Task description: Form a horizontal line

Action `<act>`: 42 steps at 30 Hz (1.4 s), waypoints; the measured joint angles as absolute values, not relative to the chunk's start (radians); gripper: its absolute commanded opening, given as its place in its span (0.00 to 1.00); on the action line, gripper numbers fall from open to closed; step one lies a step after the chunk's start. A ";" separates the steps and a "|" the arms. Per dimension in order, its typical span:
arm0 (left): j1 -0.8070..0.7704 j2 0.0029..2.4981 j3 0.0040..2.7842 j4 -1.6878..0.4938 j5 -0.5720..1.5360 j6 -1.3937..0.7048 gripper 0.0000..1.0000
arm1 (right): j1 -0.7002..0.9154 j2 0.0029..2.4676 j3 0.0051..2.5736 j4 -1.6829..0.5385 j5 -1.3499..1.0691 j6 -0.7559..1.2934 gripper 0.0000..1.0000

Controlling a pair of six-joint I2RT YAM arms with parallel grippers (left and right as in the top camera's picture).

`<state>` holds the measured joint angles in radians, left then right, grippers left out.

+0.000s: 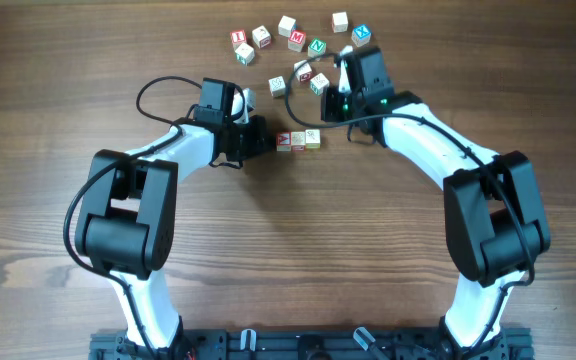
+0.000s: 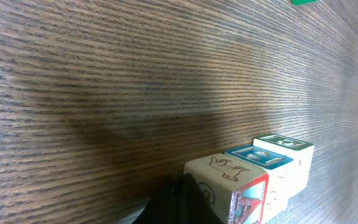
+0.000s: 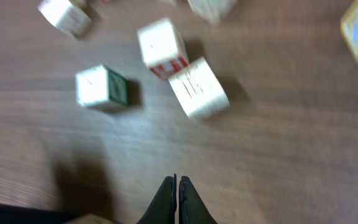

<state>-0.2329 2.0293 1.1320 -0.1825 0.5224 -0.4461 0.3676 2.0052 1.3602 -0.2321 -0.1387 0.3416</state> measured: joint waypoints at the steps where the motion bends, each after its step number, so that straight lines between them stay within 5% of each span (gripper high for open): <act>1: -0.233 2.029 1.132 -0.183 0.522 -0.446 0.04 | 0.368 2.005 1.371 -0.234 -0.143 0.338 0.05; 42: -0.233 2.029 1.132 -0.183 0.522 -0.446 0.04 | 0.427 2.064 1.377 -0.344 -0.202 0.339 0.05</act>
<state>-0.2329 2.0293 1.1320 -0.1825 0.5224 -0.4461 0.4274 2.0640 1.3773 -0.3443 -0.2020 0.3386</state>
